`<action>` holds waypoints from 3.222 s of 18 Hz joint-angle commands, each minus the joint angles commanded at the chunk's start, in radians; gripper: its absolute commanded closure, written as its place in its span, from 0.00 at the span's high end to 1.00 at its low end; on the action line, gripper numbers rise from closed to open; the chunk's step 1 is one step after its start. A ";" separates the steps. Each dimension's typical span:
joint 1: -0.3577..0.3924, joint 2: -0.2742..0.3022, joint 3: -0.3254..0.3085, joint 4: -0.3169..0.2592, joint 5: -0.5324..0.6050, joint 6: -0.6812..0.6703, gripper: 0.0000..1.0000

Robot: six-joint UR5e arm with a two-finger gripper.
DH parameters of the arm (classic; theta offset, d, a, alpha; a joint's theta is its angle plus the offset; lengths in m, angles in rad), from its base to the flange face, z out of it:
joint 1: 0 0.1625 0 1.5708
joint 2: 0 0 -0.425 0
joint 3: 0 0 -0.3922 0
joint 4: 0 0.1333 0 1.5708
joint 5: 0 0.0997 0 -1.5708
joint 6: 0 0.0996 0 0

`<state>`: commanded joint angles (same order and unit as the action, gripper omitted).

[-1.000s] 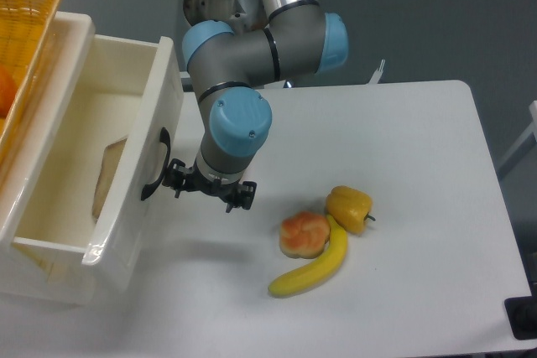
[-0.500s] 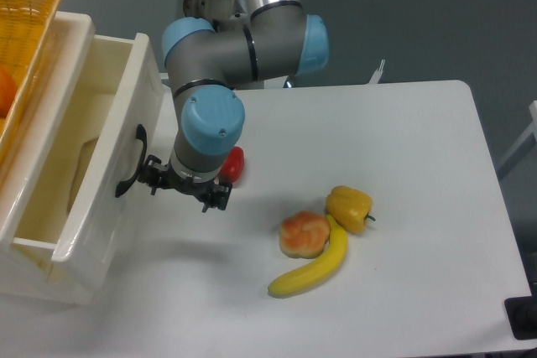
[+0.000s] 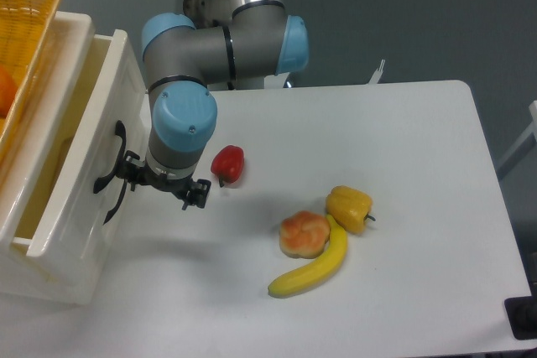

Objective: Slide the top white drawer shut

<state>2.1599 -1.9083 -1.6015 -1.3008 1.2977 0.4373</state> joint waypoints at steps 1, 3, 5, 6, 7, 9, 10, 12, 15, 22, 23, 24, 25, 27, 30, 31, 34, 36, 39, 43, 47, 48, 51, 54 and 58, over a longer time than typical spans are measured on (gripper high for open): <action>-0.003 0.002 0.000 0.002 0.000 -0.014 1.00; -0.009 0.002 0.000 0.002 0.000 -0.023 1.00; -0.012 0.002 0.000 0.002 0.000 -0.023 1.00; -0.014 0.002 0.000 0.002 -0.002 -0.023 1.00; -0.018 0.002 0.000 0.000 -0.002 -0.023 1.00; -0.022 0.002 0.000 0.000 -0.002 -0.023 1.00; -0.022 0.002 0.000 0.002 -0.002 -0.023 1.00; -0.022 0.002 0.000 0.000 -0.002 -0.025 1.00; -0.018 0.002 0.002 0.000 0.000 -0.022 1.00; 0.052 0.008 0.040 0.002 0.017 -0.008 1.00; 0.067 0.006 0.052 0.002 0.028 -0.008 1.00; 0.081 0.006 0.064 0.000 0.046 -0.008 1.00; 0.096 0.008 0.072 0.000 0.066 -0.008 1.00; 0.130 0.012 0.080 0.002 0.104 -0.008 1.00; 0.172 0.031 0.087 0.000 0.139 -0.003 1.00; 0.184 0.032 0.087 0.000 0.149 0.015 1.00; 0.224 0.034 0.081 -0.009 0.189 0.113 1.00; 0.264 0.047 0.081 -0.027 0.198 0.133 1.00; 0.303 0.060 0.072 -0.051 0.239 0.214 1.00; 0.365 0.070 0.071 -0.063 0.256 0.308 1.00; 0.426 0.110 0.067 -0.077 0.282 0.337 1.00; 0.442 0.118 0.067 -0.092 0.307 0.339 1.00; 0.501 0.136 0.069 -0.144 0.330 0.372 1.00; 0.564 0.159 0.069 -0.173 0.328 0.477 1.00; 0.624 0.172 0.069 -0.175 0.325 0.534 1.00</action>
<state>2.7840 -1.7365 -1.5324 -1.4757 1.6230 0.9709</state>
